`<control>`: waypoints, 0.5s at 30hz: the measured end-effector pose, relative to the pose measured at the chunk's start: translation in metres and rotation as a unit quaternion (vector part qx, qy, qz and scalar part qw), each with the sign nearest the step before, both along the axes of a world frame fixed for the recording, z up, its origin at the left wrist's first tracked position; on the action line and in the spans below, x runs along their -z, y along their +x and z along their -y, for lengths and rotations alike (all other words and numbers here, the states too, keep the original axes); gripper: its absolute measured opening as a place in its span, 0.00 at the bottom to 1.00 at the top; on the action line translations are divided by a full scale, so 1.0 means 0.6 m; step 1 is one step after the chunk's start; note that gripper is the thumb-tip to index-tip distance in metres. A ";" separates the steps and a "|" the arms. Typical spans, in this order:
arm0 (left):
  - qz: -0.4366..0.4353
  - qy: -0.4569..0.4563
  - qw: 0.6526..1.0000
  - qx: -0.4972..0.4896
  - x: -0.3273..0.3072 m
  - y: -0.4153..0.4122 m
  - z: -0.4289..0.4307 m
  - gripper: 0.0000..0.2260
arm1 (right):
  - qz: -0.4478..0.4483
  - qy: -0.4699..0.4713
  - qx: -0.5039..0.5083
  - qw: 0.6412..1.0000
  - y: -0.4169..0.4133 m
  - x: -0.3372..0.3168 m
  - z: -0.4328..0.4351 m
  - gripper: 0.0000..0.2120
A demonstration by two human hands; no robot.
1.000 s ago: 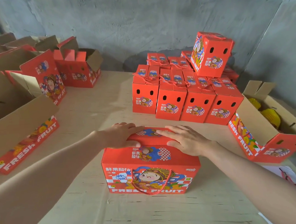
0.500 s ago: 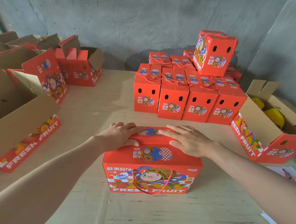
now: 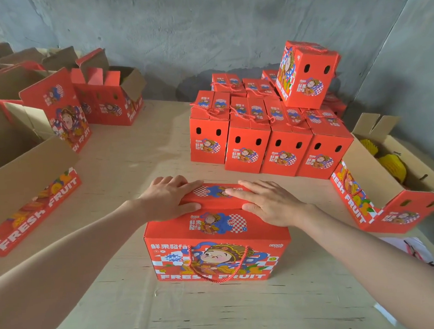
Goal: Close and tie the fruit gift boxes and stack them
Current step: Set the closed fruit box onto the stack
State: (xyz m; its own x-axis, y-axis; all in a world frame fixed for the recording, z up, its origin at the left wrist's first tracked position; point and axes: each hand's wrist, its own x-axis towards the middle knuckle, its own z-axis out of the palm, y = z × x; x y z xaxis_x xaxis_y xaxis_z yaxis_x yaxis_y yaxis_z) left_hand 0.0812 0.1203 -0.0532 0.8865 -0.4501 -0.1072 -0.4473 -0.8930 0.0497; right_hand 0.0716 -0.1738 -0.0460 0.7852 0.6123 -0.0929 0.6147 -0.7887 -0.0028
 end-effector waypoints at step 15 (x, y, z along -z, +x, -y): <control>-0.034 -0.055 0.998 -0.016 -0.007 -0.002 0.001 0.28 | -0.006 0.018 0.132 0.991 -0.017 0.017 -0.081 0.24</control>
State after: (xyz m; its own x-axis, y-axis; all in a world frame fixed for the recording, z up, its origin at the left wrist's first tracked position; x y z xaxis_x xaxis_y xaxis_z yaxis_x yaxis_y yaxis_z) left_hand 0.0802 0.1194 -0.0491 0.8930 -0.4338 -0.1197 -0.4105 -0.8942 0.1783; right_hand 0.0613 -0.1252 -0.0562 0.9171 0.3894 -0.0851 0.3873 -0.9211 -0.0406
